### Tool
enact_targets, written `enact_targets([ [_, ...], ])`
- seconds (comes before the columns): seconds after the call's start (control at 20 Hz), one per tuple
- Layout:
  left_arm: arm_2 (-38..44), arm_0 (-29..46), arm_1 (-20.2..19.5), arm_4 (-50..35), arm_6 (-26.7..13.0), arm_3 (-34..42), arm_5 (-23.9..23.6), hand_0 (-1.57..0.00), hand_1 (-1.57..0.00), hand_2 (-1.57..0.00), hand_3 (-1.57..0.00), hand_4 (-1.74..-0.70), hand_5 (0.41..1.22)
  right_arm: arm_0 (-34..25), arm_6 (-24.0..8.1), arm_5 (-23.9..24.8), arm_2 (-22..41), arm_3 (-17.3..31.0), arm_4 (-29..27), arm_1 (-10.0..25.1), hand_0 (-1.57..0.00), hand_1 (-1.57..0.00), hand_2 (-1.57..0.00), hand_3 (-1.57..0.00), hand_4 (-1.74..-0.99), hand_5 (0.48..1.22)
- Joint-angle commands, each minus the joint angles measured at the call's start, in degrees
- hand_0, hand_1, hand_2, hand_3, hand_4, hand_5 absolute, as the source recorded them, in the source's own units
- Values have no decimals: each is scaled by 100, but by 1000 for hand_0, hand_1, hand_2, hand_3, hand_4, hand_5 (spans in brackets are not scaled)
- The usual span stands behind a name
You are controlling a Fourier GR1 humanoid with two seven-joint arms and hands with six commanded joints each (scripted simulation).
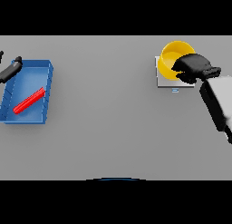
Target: Pick up the red beaker and tilt it to pour out 1 green nut into yellow bowl. Pick up the yellow bowl and place it on the metallic measuring scale.
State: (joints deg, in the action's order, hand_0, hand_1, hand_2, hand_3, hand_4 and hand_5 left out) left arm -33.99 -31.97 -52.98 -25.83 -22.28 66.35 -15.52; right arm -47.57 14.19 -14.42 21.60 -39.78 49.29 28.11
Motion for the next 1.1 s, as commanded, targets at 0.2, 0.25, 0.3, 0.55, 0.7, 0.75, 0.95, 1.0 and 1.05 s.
enact_targets([
  [0.2,-8,4,-5,-3,-30,-12,27,1,1,1,1,-727,715,-70,15,-113,-34,262,15,-21,-1397,-1571,-1385,-1363,-1741,1221],
  [0.25,0,3,-12,-14,-25,17,23,1,1,1,1,-729,717,-85,-68,-143,-63,276,-8,-67,-1332,-1459,-1423,-1198,-1741,1221],
  [0.3,2,32,-8,-35,-41,38,9,1,1,1,1,-730,720,-70,74,-188,-89,285,-38,-31,-1128,-1322,-1330,-1057,-1701,1221],
  [0.55,-37,17,70,3,14,-24,23,1,1,1,1,-727,717,-128,-135,-295,-129,427,-53,-86,-369,-582,-693,-613,-1539,933],
  [0.7,-38,-7,95,21,8,-70,5,1,1,1,1,-723,705,-206,124,-269,5,509,79,-28,-188,-304,-446,-490,-1485,859],
  [0.75,-10,-36,96,-2,32,-113,46,1,1,1,1,-722,703,-163,175,-245,14,510,83,-10,-150,-243,-375,-449,-1469,842],
  [0.95,5,-47,37,-21,-16,-66,61,1,1,1,1,-719,696,-188,-22,-405,0,551,70,-29,-61,-99,-161,-323,-1422,785],
  [1.0,25,-51,25,-45,-4,-80,95,1,1,1,1,-720,694,-213,-17,-419,-12,580,63,-23,-49,-79,-129,-297,-1412,771],
  [1.05,5,-51,76,-30,5,-80,60,1,1,1,1,-720,693,-151,-44,-409,-18,563,53,-23,-39,-63,-103,-272,-1410,759],
])
